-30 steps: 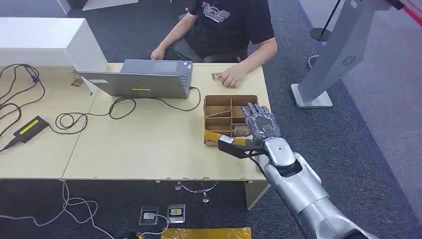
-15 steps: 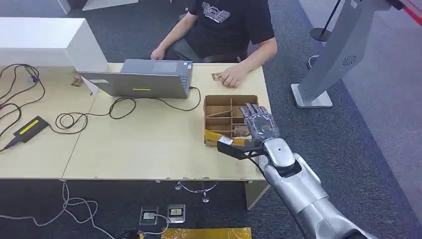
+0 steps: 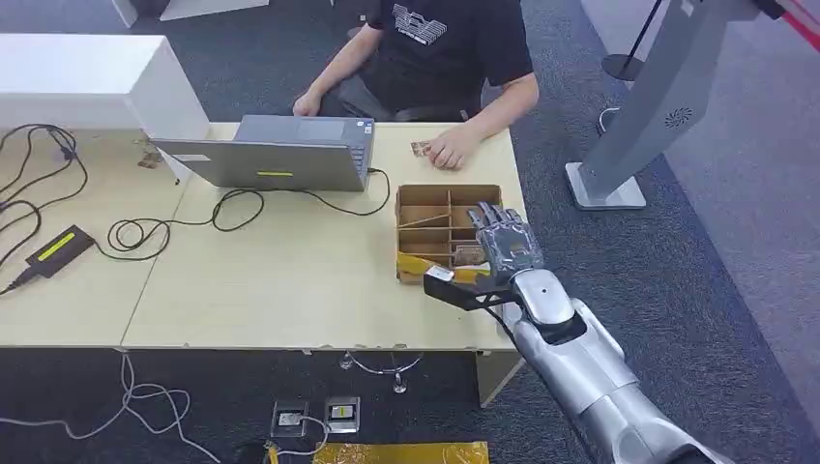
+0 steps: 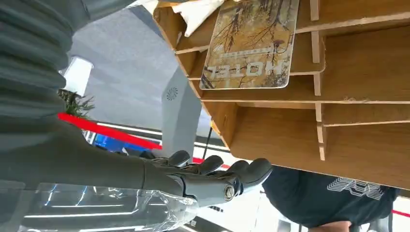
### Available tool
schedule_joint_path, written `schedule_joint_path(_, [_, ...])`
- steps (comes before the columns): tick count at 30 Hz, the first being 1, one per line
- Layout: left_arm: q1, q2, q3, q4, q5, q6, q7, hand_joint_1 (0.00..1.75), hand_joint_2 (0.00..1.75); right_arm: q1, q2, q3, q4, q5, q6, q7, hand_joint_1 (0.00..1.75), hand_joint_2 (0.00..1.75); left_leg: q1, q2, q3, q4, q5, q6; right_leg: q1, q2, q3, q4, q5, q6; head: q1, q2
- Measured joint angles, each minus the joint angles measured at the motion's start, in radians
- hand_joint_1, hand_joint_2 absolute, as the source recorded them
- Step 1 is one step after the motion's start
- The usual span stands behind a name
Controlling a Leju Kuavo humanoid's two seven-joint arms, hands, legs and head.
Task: Pass the card to the sensor for recognition and then transmit it.
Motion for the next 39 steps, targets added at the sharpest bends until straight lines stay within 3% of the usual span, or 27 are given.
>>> schedule_joint_path(6, [0.001, 0.001, 0.0, 0.0, 0.003, -0.006, 0.001, 0.0, 0.0, 0.0, 0.0, 0.0, 0.002, 0.0, 0.004, 0.006, 0.0, 1.75, 0.0, 0.0, 0.0, 0.0, 0.0, 0.0, 0.0, 0.0, 0.0, 0.0, 0.0, 0.0, 0.0, 0.0])
schedule_joint_path(10, [0.032, 0.061, 0.0, 0.004, -0.015, -0.141, -0.053, 0.0, 0.0, 0.023, -0.027, 0.0, -0.017, 0.007, 0.033, 0.052, 0.0, 1.75, 0.002, 0.0, 0.0, 0.0, 0.0, 0.0, 0.001, 0.002, 0.0, 0.0, 0.0, 0.0, 0.0, 0.0])
schedule_joint_path(12, [0.043, 0.09, 0.0, 0.006, -0.016, -0.165, -0.063, 0.0, 0.0, 0.04, -0.04, 0.0, -0.04, 0.013, 0.05, 0.06, 0.0, 1.75, 0.002, 0.0, 0.0, 0.0, 0.0, -0.001, 0.002, 0.002, -0.001, 0.0, 0.0, 0.0, 0.0, 0.0])
schedule_joint_path(19, [0.057, 0.132, 0.0, 0.013, -0.016, -0.143, -0.063, 0.0, 0.0, 0.06, -0.051, 0.001, -0.06, 0.044, 0.043, 0.055, 0.0, 1.75, 0.002, 0.002, 0.0, 0.0, 0.0, -0.001, 0.002, 0.004, -0.001, 0.0, 0.0, 0.0, 0.0, 0.0])
schedule_joint_path(28, [0.064, 0.14, -0.001, 0.013, -0.012, -0.142, -0.065, 0.0, 0.0, 0.06, -0.043, 0.001, -0.021, 0.07, -0.065, 0.012, 0.0, 1.75, 0.002, 0.002, 0.0, 0.0, 0.0, -0.001, 0.001, 0.004, 0.0, 0.0, 0.0, 0.0, 0.0, 0.0])
schedule_joint_path(39, [0.065, 0.143, -0.006, 0.013, -0.015, -0.145, -0.064, 0.0, 0.0, 0.042, -0.022, 0.001, 0.045, 0.079, -0.122, -0.022, 0.0, 1.75, 0.002, 0.002, 0.0, 0.0, 0.0, -0.001, 0.002, 0.004, 0.0, 0.0, 0.0, 0.0, 0.0, 0.0])
